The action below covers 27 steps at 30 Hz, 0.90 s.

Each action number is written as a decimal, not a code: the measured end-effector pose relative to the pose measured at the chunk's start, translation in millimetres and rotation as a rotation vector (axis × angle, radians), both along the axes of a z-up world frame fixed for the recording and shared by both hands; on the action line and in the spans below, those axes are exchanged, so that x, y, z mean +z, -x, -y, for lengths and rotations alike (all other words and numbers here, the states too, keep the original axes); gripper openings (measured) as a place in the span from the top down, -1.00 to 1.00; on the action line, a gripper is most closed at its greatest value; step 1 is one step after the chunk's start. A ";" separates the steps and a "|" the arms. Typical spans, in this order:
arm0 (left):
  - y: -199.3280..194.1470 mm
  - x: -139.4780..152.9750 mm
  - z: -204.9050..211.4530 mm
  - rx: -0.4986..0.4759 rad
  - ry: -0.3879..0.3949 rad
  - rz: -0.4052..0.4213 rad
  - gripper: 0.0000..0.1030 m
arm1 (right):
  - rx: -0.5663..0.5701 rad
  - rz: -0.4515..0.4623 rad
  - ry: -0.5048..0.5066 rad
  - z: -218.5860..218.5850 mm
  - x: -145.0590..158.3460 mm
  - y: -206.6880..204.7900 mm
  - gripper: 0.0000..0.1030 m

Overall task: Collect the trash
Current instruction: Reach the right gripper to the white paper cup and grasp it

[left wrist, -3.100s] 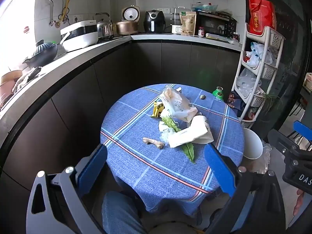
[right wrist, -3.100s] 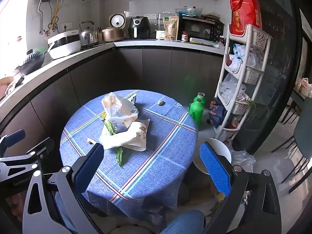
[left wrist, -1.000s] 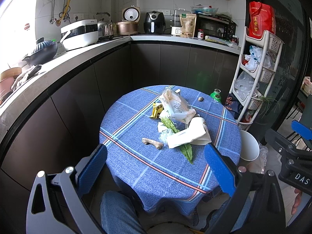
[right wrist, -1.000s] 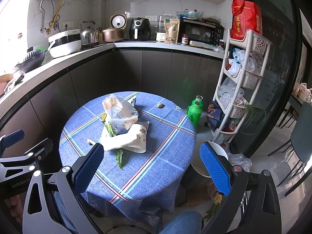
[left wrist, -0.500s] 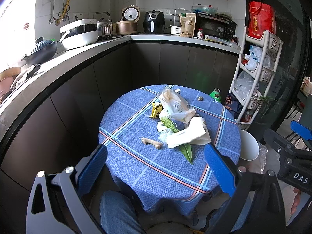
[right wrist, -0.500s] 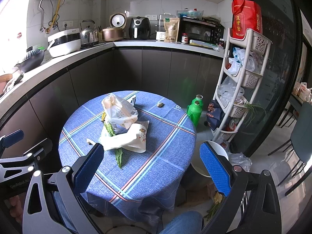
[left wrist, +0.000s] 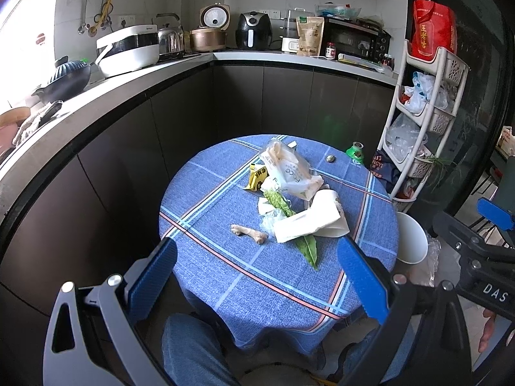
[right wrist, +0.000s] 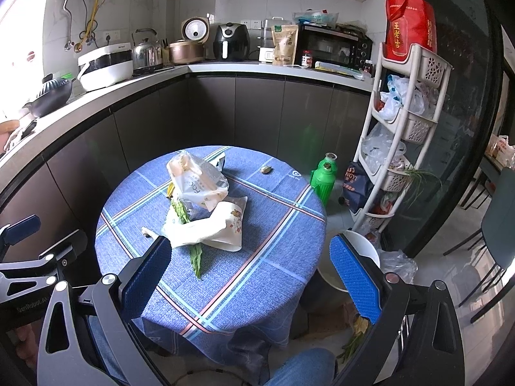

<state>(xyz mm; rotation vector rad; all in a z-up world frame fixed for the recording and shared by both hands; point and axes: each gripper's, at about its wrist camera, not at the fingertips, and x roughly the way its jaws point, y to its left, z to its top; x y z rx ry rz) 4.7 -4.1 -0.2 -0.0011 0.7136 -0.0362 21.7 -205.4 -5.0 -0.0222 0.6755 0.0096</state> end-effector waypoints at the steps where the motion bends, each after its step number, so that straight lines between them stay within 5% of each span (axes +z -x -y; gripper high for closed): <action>1: -1.9 -0.8 -0.2 0.001 0.001 -0.004 -0.93 | 0.001 -0.003 0.000 -1.3 -0.5 -0.9 -0.83; 13: -31.7 -18.8 -8.9 -0.015 0.046 -0.047 -0.93 | 0.064 -0.032 -0.040 3.7 -27.2 -33.0 -0.83; 18: -54.7 -40.1 -20.4 -0.109 0.111 -0.077 -0.93 | 0.137 -0.113 -0.020 5.2 -73.3 -62.4 -0.83; 24: -91.8 -75.0 -22.0 -0.192 0.163 -0.176 -0.90 | 0.175 -0.221 -0.137 8.5 -114.1 -103.3 -0.83; 27: -108.5 -87.6 -23.3 -0.233 0.227 -0.217 -0.66 | 0.188 -0.266 -0.076 -0.4 -135.3 -124.2 -0.70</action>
